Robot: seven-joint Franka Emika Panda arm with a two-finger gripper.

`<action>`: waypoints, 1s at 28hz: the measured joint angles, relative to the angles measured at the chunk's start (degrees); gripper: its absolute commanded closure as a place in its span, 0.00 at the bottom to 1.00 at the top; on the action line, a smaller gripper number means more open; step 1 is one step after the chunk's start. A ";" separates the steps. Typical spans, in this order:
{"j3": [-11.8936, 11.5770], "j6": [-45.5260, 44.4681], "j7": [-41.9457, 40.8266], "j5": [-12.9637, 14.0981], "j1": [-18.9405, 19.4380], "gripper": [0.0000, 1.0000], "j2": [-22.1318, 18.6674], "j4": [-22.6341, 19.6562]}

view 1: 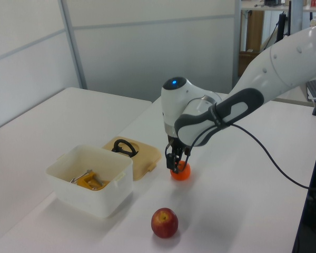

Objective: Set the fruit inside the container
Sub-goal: 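Lift the orange and carry it over the white container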

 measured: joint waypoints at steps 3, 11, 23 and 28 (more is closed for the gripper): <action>0.00 1.16 3.20 -2.62 0.01 0.20 1.50 -0.01; 0.05 1.37 5.70 -4.20 0.24 1.00 2.88 0.08; 0.10 1.51 10.49 -3.77 2.18 1.00 1.07 3.27; -0.06 1.51 10.72 -0.39 2.17 1.00 -0.90 6.44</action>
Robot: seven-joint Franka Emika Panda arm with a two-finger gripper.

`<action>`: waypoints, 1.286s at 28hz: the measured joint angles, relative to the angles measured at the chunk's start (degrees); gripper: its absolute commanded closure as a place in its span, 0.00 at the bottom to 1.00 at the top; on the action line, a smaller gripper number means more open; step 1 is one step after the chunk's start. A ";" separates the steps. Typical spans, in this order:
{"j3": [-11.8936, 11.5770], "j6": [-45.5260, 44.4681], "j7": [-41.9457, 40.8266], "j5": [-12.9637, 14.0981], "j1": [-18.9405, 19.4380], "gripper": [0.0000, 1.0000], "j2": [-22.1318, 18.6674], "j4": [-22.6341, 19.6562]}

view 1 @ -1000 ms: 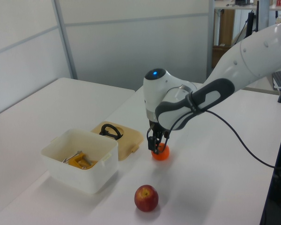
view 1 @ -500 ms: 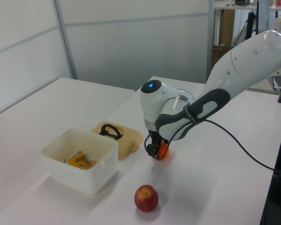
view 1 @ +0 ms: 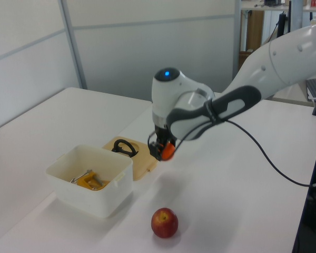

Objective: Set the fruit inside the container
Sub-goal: 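Lift the orange and carry it over the white container, then lower the orange into the container and open the gripper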

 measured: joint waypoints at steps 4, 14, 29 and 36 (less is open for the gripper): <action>0.00 0.00 0.09 2.11 0.00 1.00 -1.29 2.06; 0.35 0.01 11.91 3.90 4.27 1.00 -0.35 7.40; 0.49 1.85 37.00 -6.64 12.93 0.00 11.24 18.47; 0.50 2.19 39.16 -8.55 15.06 0.00 13.64 19.65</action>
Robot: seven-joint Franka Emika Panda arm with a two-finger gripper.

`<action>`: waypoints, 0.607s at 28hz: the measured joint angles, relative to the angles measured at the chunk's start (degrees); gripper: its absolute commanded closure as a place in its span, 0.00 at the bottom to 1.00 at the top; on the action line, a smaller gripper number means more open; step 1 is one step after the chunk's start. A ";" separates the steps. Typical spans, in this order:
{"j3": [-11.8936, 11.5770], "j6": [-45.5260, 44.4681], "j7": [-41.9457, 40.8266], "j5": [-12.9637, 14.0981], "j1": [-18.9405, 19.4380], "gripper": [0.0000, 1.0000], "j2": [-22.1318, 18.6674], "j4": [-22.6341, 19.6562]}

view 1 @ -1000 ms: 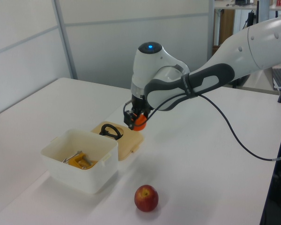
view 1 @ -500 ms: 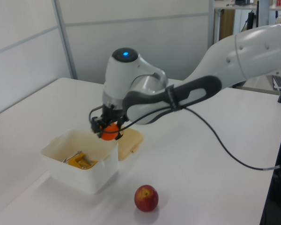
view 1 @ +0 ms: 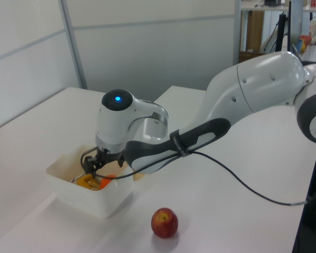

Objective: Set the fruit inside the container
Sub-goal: 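Lower the orange into the container and open the gripper, then move the gripper to the red apple and grasp it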

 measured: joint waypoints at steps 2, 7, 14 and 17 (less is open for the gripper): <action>0.00 -0.16 0.00 0.00 0.35 0.00 -0.09 0.26; 0.58 -7.63 -4.11 1.37 0.67 0.00 -1.74 0.42; 2.14 -21.92 -22.60 13.01 0.63 0.00 -8.27 -2.95; 2.57 -24.66 -26.06 14.19 0.63 0.00 -11.25 -6.53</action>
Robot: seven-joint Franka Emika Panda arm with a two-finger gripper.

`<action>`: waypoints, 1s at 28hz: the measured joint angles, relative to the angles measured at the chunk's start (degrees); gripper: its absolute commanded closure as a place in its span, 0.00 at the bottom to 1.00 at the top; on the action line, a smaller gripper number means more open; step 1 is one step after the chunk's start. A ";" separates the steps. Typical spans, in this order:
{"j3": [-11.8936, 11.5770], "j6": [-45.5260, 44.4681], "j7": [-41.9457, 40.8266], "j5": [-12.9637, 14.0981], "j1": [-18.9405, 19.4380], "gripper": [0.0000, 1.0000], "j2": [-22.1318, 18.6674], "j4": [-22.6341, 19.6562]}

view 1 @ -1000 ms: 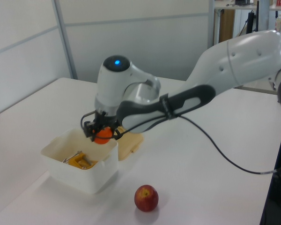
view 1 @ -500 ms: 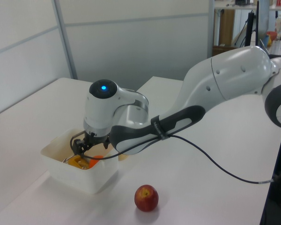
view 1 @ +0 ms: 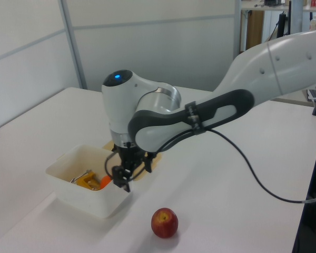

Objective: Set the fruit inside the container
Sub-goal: 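Move the gripper to the red apple and grasp it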

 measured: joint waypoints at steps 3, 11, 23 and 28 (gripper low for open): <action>0.77 -0.19 -1.09 0.05 0.00 0.00 -1.39 -3.27; 3.51 3.65 -1.44 -1.57 0.08 0.00 -1.52 -11.54; 4.13 13.86 0.71 -7.60 0.09 0.28 -1.23 -20.69; 4.25 15.05 1.76 -9.33 0.09 1.00 -1.06 -21.70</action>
